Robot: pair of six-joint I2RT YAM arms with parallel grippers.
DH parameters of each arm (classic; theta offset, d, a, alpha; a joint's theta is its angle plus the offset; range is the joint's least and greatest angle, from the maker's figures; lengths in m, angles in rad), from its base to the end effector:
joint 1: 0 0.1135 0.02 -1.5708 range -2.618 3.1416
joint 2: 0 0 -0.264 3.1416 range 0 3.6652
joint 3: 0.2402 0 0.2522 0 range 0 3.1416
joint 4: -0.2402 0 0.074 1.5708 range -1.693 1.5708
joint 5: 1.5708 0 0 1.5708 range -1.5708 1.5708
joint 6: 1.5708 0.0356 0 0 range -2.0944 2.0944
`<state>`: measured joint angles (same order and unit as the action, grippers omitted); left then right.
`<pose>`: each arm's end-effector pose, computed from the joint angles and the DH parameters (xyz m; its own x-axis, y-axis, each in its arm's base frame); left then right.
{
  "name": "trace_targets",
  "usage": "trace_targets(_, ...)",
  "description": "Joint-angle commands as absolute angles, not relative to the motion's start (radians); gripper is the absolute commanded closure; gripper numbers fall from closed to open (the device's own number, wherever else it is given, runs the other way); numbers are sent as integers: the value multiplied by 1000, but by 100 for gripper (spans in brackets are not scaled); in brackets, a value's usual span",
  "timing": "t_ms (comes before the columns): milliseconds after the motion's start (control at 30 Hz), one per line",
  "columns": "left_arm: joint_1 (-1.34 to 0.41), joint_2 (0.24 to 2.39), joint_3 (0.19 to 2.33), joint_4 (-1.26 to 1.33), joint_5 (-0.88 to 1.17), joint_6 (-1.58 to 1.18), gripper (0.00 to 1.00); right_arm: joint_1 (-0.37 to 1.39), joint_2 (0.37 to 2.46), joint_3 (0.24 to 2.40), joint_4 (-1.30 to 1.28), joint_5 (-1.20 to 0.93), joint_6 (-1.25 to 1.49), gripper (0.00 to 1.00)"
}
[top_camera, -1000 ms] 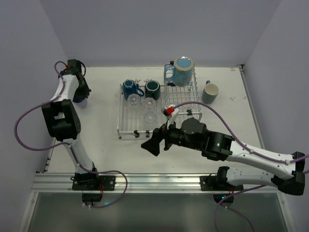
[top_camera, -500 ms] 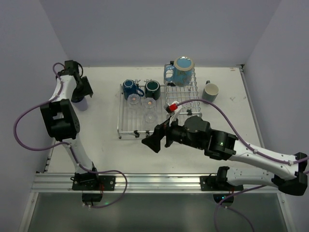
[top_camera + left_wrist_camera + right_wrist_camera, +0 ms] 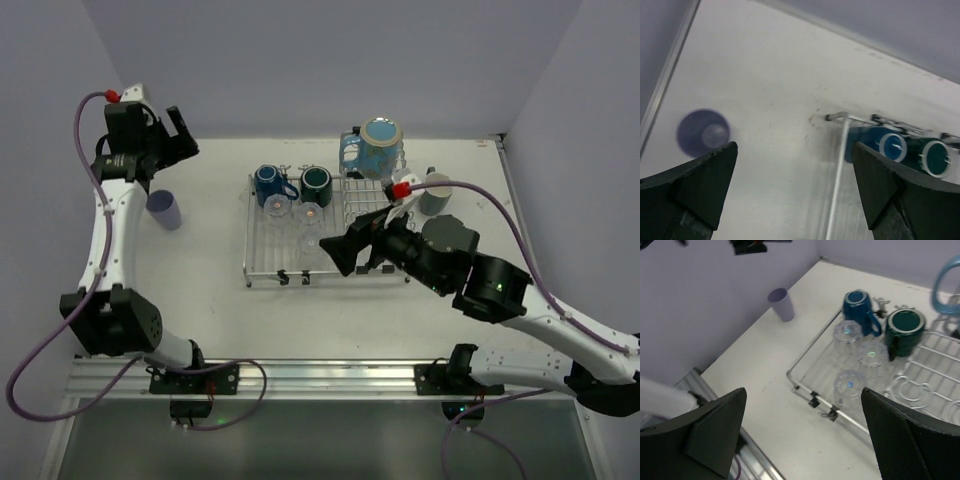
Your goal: Unload the cups from the dish rack
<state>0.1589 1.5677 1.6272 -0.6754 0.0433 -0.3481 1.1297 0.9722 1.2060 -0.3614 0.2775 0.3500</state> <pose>0.3454 0.0538 0.3887 -0.4942 -0.4243 -0.7588 -0.3104 0.9014 -0.3019 0.0955 0.1794 0.4329 -0.3095 0.1170 -0.9437 -0.6894 0.6560 0.3074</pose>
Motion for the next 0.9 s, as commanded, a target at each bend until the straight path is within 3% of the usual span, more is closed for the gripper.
trace_targets(0,22,1361,1484,-499,147,-367,0,1037,956,1314,-423,368,285,1)
trace_targets(167,-102,1088,1202,-287,346,-413,0,875,1037,1449,-495,440,230,1)
trace_targets(367,-152,876,921,-230,463,-365,0,681,1225,1638,-563,465,189,1)
trace_targets(567,-156,730,766,-219,485,-339,0,586,1417,1845,-603,440,167,1)
trace_targets(867,-196,656,679,-204,410,-287,0,512,1588,1965,-675,338,172,1)
